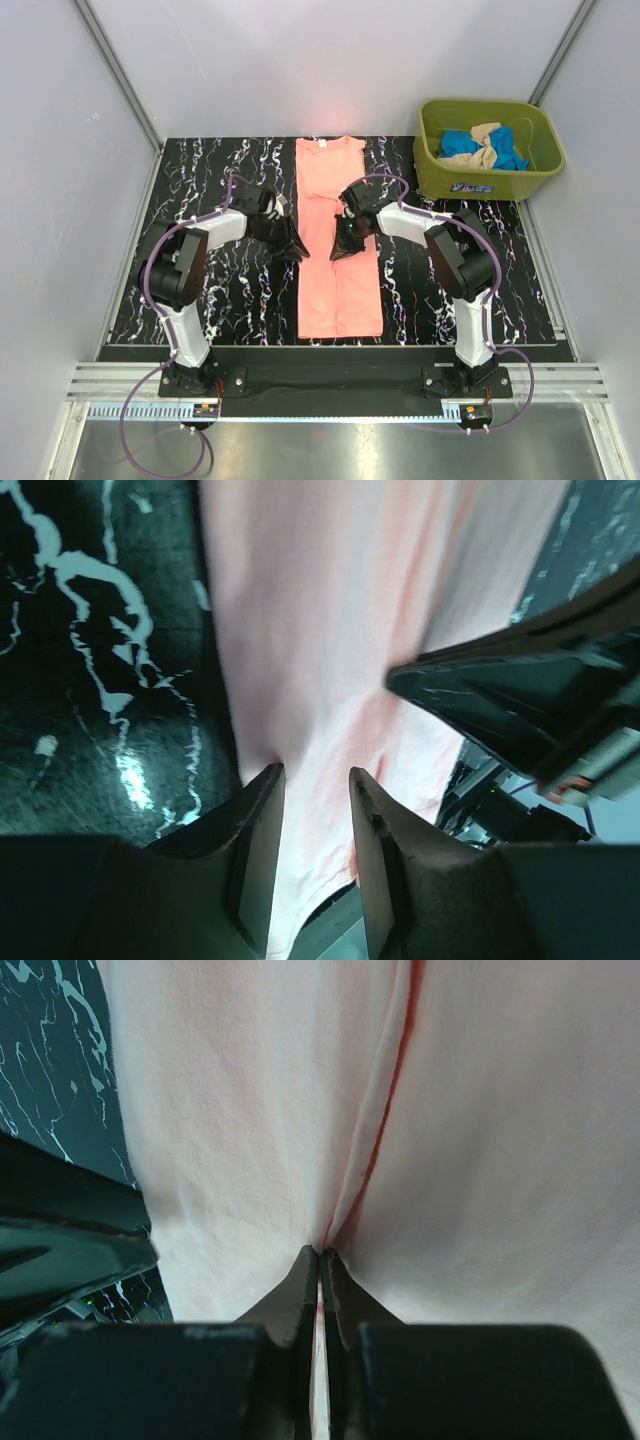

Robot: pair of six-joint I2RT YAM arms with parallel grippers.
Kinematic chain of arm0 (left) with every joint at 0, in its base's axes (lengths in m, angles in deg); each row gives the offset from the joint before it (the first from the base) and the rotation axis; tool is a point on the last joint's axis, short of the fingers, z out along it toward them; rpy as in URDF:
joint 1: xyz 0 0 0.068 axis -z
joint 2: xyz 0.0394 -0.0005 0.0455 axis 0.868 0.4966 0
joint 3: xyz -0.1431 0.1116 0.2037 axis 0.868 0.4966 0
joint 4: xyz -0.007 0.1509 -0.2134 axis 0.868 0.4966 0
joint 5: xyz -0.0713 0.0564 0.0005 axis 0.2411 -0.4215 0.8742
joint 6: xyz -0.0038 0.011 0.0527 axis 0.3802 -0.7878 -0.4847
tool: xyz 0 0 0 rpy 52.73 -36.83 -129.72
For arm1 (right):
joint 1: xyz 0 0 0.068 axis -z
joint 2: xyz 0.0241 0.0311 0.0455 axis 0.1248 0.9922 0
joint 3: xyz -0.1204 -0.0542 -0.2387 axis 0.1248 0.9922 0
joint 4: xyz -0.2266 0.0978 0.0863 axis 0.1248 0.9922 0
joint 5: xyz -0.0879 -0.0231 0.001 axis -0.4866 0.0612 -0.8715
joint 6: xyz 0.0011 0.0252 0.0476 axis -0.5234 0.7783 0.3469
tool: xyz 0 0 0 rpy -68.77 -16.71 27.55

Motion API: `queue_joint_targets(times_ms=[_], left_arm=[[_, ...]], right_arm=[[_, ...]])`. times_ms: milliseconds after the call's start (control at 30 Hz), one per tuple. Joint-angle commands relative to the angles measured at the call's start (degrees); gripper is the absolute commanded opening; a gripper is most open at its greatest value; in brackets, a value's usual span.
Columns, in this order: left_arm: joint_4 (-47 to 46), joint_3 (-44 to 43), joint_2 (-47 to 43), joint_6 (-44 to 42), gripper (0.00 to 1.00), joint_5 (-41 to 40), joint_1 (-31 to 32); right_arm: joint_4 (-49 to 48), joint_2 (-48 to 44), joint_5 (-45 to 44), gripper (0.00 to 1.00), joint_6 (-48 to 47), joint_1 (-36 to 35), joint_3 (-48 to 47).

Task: Fold and stack the t-shirts
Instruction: Fold the tshirt

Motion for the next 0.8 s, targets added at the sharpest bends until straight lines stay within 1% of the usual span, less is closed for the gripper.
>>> queue_joint_targets(times_ms=[0, 100, 233, 333, 400, 433, 467, 567, 600, 667, 700, 767], left_arm=[[1.77, -1.69, 2.85, -1.66, 0.37, 0.87, -0.20], [4.30, -0.55, 3.82, -2.71, 0.36, -1.05, -0.11], [5.72, 1.48, 2.95, -4.65, 0.36, -2.46, -0.11], [5.72, 2.53, -0.47, -5.18, 0.46, -0.27, -0.03], [7.21, 2.62, -4.59, -5.62, 0.53, -0.18, 0.32], [7.91, 2.62, -6.18, -6.14, 0.54, -0.26, 0.41], [9.49, 2.62, -9.42, -6.49, 0.57, -1.14, 0.68], [12.48, 3.06, -13.92, -7.20, 0.60, -2.55, 0.94], [12.92, 4.10, -16.63, -7.20, 0.61, -2.81, 1.03], [13.80, 5.86, -18.40, -6.85, 0.61, -2.55, 1.03], [13.46, 8.48, -19.72, -6.24, 0.61, -2.20, 1.20], [11.44, 11.66, -21.39, -5.36, 0.61, -1.94, 2.34]], right_arm=[[0.90, -2.42, -0.44, 0.06, 0.30, 0.19, -0.27], [1.60, -2.42, -1.05, 0.11, -0.48, 0.10, -0.62], [2.75, -2.51, -1.84, 0.12, -1.19, 0.19, -1.41], [3.63, -3.21, -2.37, 0.14, -1.63, 0.19, -1.77], [5.56, -4.26, -2.55, 0.20, -2.50, 0.19, -2.29], [6.26, -4.79, -2.55, 0.22, -2.77, 0.19, -2.82], [7.75, -6.27, -2.55, 0.29, -3.30, 0.19, -3.00], [11.08, -8.92, -2.46, 0.41, -4.44, 0.10, -3.61], [12.06, -10.84, -2.37, 0.50, -4.70, 0.28, -3.61], [14.69, -14.26, -2.54, 0.57, -5.23, 0.19, -2.83], [15.40, -15.59, -2.81, 0.64, -5.41, 0.28, -1.08], [16.63, -19.80, -3.51, 0.68, -5.76, 0.36, 1.56]])
